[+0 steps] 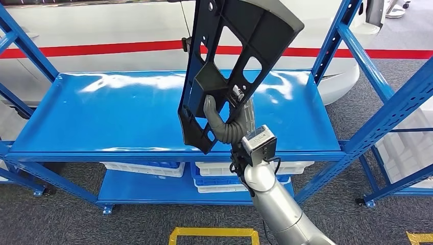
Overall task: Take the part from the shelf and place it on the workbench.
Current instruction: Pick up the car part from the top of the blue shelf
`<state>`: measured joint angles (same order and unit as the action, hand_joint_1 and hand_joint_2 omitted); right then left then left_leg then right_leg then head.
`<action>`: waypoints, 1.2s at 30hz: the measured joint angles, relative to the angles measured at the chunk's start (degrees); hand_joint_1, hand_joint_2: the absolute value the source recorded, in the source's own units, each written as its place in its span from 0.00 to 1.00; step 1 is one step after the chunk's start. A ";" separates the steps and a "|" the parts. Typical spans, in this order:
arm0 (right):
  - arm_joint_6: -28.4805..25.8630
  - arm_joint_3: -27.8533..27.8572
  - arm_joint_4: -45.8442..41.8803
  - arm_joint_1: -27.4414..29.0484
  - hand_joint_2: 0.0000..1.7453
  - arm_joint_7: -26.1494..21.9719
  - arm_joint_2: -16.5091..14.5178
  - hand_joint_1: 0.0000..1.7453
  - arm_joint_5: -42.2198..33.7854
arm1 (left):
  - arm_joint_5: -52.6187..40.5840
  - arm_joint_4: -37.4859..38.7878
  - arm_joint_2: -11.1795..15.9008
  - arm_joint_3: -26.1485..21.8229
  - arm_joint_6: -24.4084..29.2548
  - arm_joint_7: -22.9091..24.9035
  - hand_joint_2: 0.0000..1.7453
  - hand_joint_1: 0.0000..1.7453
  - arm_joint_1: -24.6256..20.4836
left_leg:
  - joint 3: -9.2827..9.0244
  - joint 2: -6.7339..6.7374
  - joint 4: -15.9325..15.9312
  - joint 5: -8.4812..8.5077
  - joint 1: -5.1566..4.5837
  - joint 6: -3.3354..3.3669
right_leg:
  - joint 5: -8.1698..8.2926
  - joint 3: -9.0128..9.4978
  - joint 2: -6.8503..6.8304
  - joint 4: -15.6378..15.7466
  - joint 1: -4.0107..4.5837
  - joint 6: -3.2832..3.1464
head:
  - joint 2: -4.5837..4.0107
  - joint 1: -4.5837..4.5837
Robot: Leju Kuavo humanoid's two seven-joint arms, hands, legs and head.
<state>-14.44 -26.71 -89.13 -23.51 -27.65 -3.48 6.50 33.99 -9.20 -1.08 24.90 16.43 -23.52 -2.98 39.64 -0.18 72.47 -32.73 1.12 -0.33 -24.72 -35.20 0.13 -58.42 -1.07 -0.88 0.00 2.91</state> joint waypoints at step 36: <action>0.61 0.21 -1.15 2.47 1.00 -2.15 -2.11 1.00 3.71 | -0.27 0.22 -0.21 0.05 -0.89 0.87 1.00 0.00 -0.90 | -12.31 -0.10 -16.24 3.56 0.14 -0.20 | 2.07 0.56 -0.51 2.01 -0.14 2.06 | 0.02 -0.02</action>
<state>-13.83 -26.50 -90.29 -21.05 -29.81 -5.59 10.21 33.72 -8.98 -1.29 24.94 15.54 -22.64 -3.88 27.33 -0.28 56.22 -29.17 1.27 -0.53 -22.65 -34.64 -0.38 -56.41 -1.21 1.18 0.02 2.89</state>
